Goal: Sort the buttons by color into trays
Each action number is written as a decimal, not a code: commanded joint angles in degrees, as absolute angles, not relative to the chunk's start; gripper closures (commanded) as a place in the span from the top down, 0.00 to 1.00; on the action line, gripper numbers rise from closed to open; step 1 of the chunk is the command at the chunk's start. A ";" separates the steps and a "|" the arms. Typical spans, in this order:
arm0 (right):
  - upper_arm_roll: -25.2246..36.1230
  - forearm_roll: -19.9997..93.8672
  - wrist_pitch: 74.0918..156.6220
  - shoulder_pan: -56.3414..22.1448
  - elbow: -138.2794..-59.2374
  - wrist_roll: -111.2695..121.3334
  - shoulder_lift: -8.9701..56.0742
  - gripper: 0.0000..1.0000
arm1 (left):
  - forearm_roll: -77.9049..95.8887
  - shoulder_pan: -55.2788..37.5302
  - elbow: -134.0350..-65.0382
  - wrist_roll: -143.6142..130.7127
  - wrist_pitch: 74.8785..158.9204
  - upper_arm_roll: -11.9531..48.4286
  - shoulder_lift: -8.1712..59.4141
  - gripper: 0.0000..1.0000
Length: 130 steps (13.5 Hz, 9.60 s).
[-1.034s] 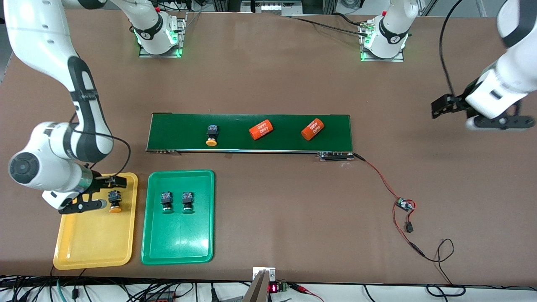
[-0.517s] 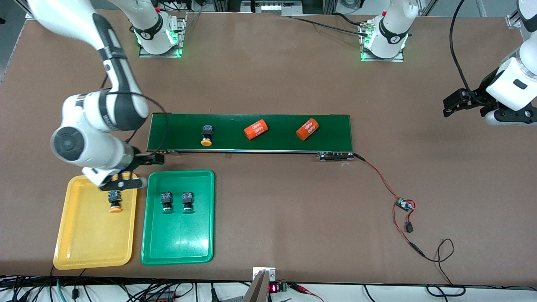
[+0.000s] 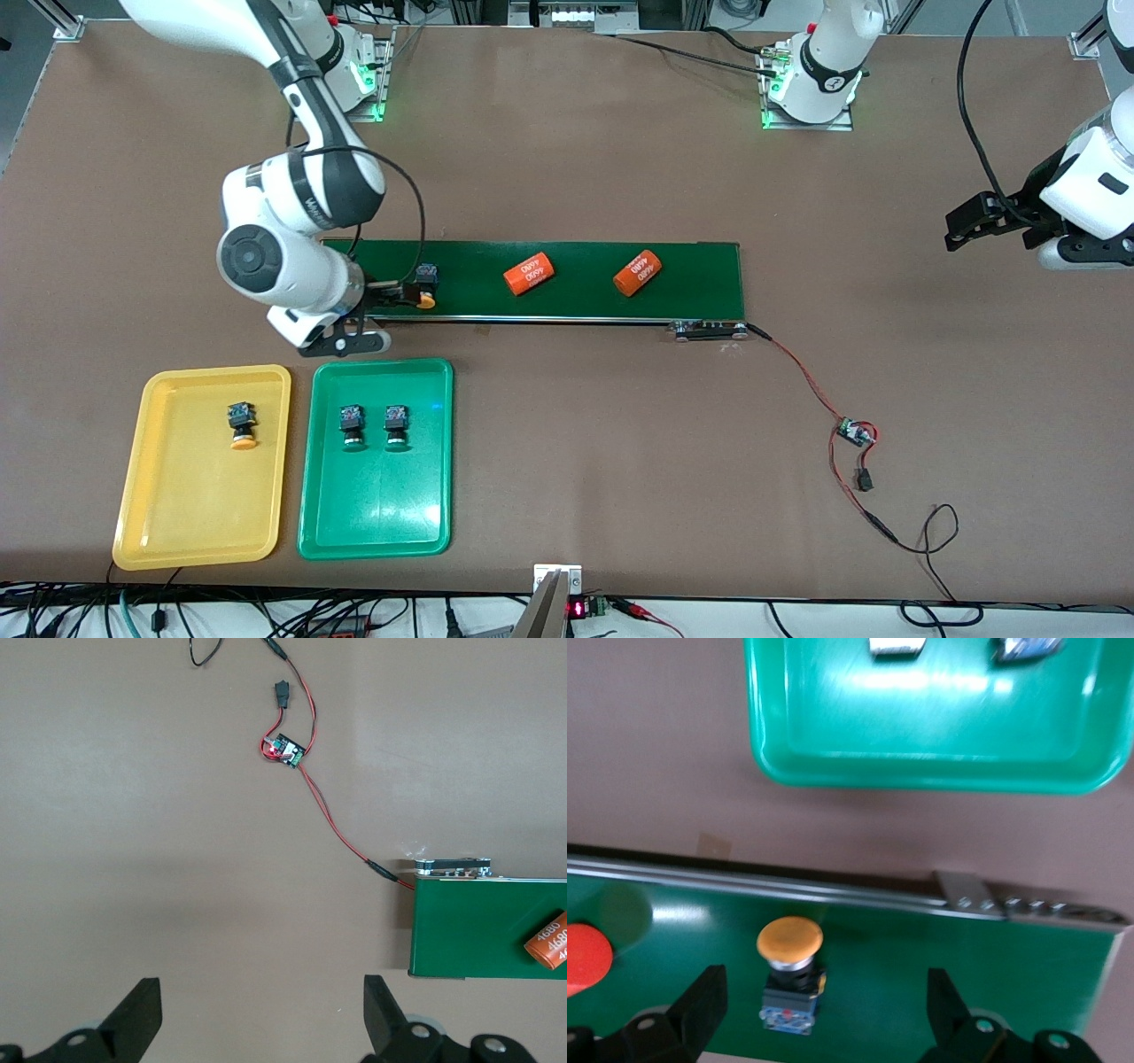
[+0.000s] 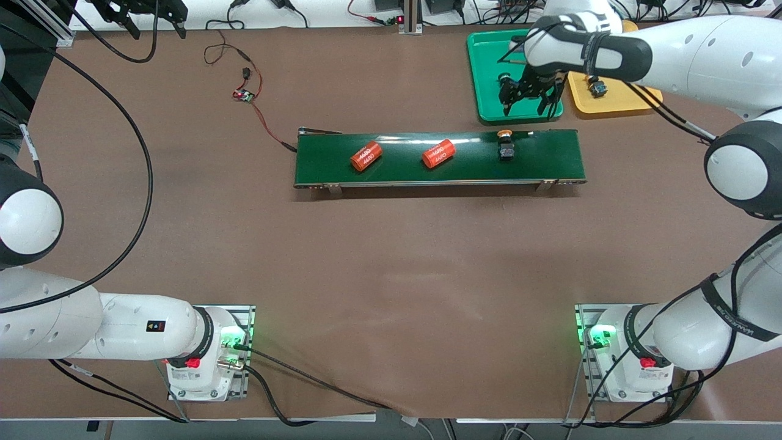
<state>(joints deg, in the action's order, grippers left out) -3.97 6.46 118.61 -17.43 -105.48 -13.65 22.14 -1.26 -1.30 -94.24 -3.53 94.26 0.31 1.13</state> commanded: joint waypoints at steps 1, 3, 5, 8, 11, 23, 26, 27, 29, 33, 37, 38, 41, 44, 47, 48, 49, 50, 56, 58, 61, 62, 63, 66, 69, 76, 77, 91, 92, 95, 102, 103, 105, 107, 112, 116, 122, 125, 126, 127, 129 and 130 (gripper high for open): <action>-4.31 5.63 124.79 -19.33 -114.68 -17.57 17.58 1.00 | -1.05 0.44 -94.22 -2.55 93.78 1.93 0.36 1.00; -4.48 3.70 125.59 -19.78 -116.10 -19.24 17.23 1.00 | -0.97 0.79 -95.89 -2.55 95.18 2.46 -0.61 1.00; -4.75 0.89 128.22 -20.04 -118.38 -20.30 17.23 1.00 | -0.97 0.70 -95.28 -2.81 95.10 2.72 -0.44 1.00; -4.75 0.62 131.04 -20.04 -120.75 -20.65 17.23 1.00 | -0.97 0.62 -95.27 -3.34 94.66 3.43 -0.44 1.00; -4.75 0.62 132.10 -20.13 -122.25 -21.00 17.49 1.00 | -0.97 0.62 -95.10 -3.25 94.66 3.43 -0.44 1.00; -4.04 0.70 131.75 -17.94 -118.93 -21.98 17.93 0.08 | -0.88 0.44 -94.75 -3.34 92.55 3.69 -0.70 1.00; -3.96 -4.27 131.57 -12.59 -114.18 -17.85 19.07 0.04 | -0.88 0.53 -94.75 -3.34 92.46 3.60 -0.70 1.00; -3.78 -8.05 131.57 -10.83 -112.60 -16.62 20.20 0.02 | -0.88 0.53 -94.75 -3.34 92.46 3.60 -0.70 1.00; -2.12 -12.03 131.57 -8.01 -108.13 -12.51 23.27 0.01 | -0.88 0.53 -94.75 -3.34 92.46 3.60 -0.70 1.00; -0.97 -12.13 131.83 -0.55 -100.04 -4.41 31.00 0.00 | -0.79 0.62 -94.66 -3.34 92.46 3.52 -0.70 1.00; -0.97 -12.04 131.84 4.91 -90.37 3.24 38.92 0.00 | -0.88 0.62 -94.66 -3.34 92.20 3.60 -0.79 1.00; -0.97 -12.04 132.27 5.88 -89.05 3.51 40.41 0.00 | -0.88 0.62 -94.75 -3.34 92.20 3.60 -0.79 1.00; -0.97 -12.13 132.28 7.12 -84.38 3.69 43.67 0.00 | -0.88 0.62 -94.66 -3.34 92.29 3.60 -0.70 1.00; -0.97 -12.13 132.45 7.99 -83.41 5.35 45.25 0.00 | -0.88 0.62 -94.66 -3.25 92.20 3.60 -0.79 1.00; -1.05 -11.69 136.22 9.40 -82.35 7.03 47.28 0.03 | -0.88 0.79 -94.75 -2.73 92.20 3.52 -0.79 1.00; -1.05 -11.69 136.40 9.49 -82.35 7.12 47.55 0.05 | -0.88 0.79 -94.75 -2.64 92.20 3.52 -0.79 1.00; -1.05 -11.60 136.41 9.49 -82.35 7.03 47.55 0.39 | -0.88 0.79 -94.75 -2.64 92.20 3.52 -0.79 1.00; -1.23 -10.91 136.32 9.49 -82.35 6.60 47.29 0.99 | -0.88 0.79 -94.66 -2.64 92.11 3.52 -0.79 1.00; -2.37 -3.35 118.51 6.95 -78.49 6.59 40.36 1.00 | -0.88 0.53 -94.66 -2.64 92.20 3.87 -0.79 1.00; -2.29 -2.73 111.83 4.41 -76.82 6.68 36.58 1.00 | -0.88 0.53 -94.66 -2.64 92.20 3.87 -0.79 1.00; -2.29 -2.29 104.34 2.82 -74.80 6.59 31.22 1.00 | -0.88 0.44 -94.66 -2.64 92.20 3.87 -0.79 1.00; -2.20 -0.63 104.24 2.81 -74.79 6.68 28.94 1.00 | -0.88 0.44 -94.66 -2.64 92.20 3.78 -0.79 1.00; -2.02 -0.44 103.37 2.81 -74.79 6.85 27.35 1.00 | -0.88 0.44 -94.66 -2.64 92.20 3.78 -0.79 1.00; -1.41 0.61 94.17 3.42 -74.88 5.55 22.77 1.00 | -0.88 0.35 -94.66 -3.33 92.11 3.95 -0.79 1.00; 1.92 0.62 92.72 1.78 -75.32 5.53 18.82 1.00 | -0.88 0.26 -94.57 -2.90 92.11 3.78 -0.79 1.00; 10.46 0.35 92.55 -8.70 -83.57 4.75 9.15 1.00 | -0.18 0.70 -93.96 -2.99 90.35 3.60 -0.88 1.00; 10.46 0.61 92.29 -8.35 -84.45 4.66 8.36 1.00 | -0.18 0.70 -93.87 -2.90 90.44 3.60 -0.88 1.00; 9.76 0.88 91.58 -8.70 -90.09 2.02 2.81 1.00 | -0.09 0.53 -93.78 -2.99 90.62 3.69 -0.79 1.00; 9.76 0.88 91.23 -8.70 -90.09 2.54 2.64 1.00 | -0.09 0.44 -93.69 -2.90 90.62 3.69 -0.79 1.00; 9.76 0.88 88.51 -8.61 -90.09 2.72 2.55 1.00 | -0.09 0.18 -93.16 -2.90 90.62 3.69 -0.79 1.00; 9.84 0.35 88.59 -8.61 -90.09 2.72 2.46 1.00 | -0.09 0.18 -93.16 -2.99 90.62 3.69 -0.79 1.00; 9.76 0.26 88.59 -8.70 -90.09 2.72 2.55 1.00 | -0.09 0.18 -93.16 -2.99 90.62 3.69 -0.79 1.00; 9.76 0.26 88.51 -8.70 -90.09 2.72 2.46 1.00 | -0.09 0.18 -93.16 -2.99 90.62 3.69 -0.79 1.00; 9.67 0.26 88.24 -8.70 -90.09 2.72 2.46 1.00 | -0.09 0.00 -93.08 -3.16 90.62 3.78 -0.70 1.00; 9.76 0.09 88.51 -8.70 -90.09 2.81 2.64 1.00 | 0.09 -0.18 -92.64 -3.16 90.62 3.69 -0.61 1.00; 9.76 0.09 88.42 -8.70 -90.09 2.81 2.64 1.00 | 0.09 -0.18 -92.20 -3.25 90.62 3.69 -0.18 1.00; 9.23 0.09 88.15 -8.79 -90.09 3.25 2.72 1.00 | 0.09 -0.18 -91.49 -3.16 90.26 3.69 0.09 1.00; 9.23 0.09 88.07 -8.70 -90.09 3.87 2.72 1.00 | 0.09 -0.18 -91.49 -2.90 90.26 3.60 0.09 1.00; 9.23 0.09 88.07 -8.70 -90.09 3.95 2.72 1.00 | 0.09 -0.18 -91.49 -2.90 90.26 3.69 0.09 1.00; 9.23 0.09 88.07 -8.70 -90.09 3.96 2.72 1.00 | 0.09 -0.18 -91.49 -2.90 90.26 3.69 0.09 1.00; 9.23 0.09 88.07 -8.70 -90.09 3.95 2.81 1.00 | 0.09 -0.18 -91.49 -2.99 90.26 3.69 0.09 1.00; 9.23 0.09 88.07 -8.70 -90.09 3.87 2.81 1.00 | 0.09 -0.26 -91.41 -2.99 90.26 3.69 0.09 1.00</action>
